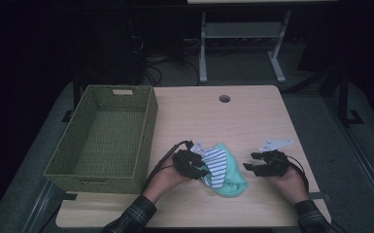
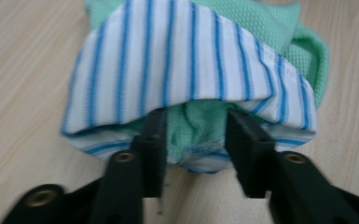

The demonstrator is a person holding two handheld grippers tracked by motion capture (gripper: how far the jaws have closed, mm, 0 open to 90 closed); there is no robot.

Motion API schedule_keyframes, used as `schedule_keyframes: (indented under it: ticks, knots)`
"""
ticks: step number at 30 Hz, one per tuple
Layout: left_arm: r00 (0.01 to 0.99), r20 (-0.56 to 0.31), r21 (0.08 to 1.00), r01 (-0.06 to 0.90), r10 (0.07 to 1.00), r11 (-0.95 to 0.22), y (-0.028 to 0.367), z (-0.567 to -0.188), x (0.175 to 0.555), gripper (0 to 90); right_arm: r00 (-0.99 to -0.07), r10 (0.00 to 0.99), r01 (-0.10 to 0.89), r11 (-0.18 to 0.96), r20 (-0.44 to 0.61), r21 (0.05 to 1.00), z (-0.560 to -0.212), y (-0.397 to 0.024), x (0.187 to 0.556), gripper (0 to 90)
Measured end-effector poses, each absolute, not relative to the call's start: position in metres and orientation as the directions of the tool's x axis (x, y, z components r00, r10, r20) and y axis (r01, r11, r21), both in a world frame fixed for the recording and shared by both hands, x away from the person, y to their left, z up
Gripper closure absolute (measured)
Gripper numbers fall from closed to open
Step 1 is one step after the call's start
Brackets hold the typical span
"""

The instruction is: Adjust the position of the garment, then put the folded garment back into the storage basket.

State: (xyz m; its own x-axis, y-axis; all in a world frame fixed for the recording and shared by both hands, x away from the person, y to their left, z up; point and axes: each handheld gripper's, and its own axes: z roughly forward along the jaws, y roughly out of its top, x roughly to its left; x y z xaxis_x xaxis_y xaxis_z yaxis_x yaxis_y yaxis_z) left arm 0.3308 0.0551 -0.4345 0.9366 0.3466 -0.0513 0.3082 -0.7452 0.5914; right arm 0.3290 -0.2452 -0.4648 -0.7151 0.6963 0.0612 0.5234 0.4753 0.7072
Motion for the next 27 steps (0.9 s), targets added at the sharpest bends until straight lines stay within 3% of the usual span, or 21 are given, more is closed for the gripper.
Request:
schedule_keyframes:
  ticks: [6, 14, 21, 27]
  knots:
    - [0.948, -0.043, 0.557, 0.284, 0.315, -0.78, 0.045, -0.441, 0.332, 36.7, -0.66, 0.75, 0.554, 0.446, 0.043, 0.703, -0.474, -0.252, 0.34, 20.7]
    - [0.952, -0.029, 0.511, 0.277, 0.306, -0.813, 0.033, -0.454, 0.33, 21.8, -0.646, 0.762, 0.556, 0.443, 0.031, 0.703, -0.479, -0.251, 0.344, 14.1]
    - [0.949, -0.006, 0.506, 0.274, 0.315, -0.818, 0.03, -0.454, 0.329, 24.6, -0.642, 0.766, 0.548, 0.424, 0.038, 0.721, -0.483, -0.252, 0.344, 11.4]
    - [0.951, 0.001, 0.512, 0.266, 0.31, -0.817, 0.033, -0.45, 0.329, 45.6, -0.64, 0.767, 0.552, 0.424, 0.039, 0.718, -0.483, -0.251, 0.345, 10.5]
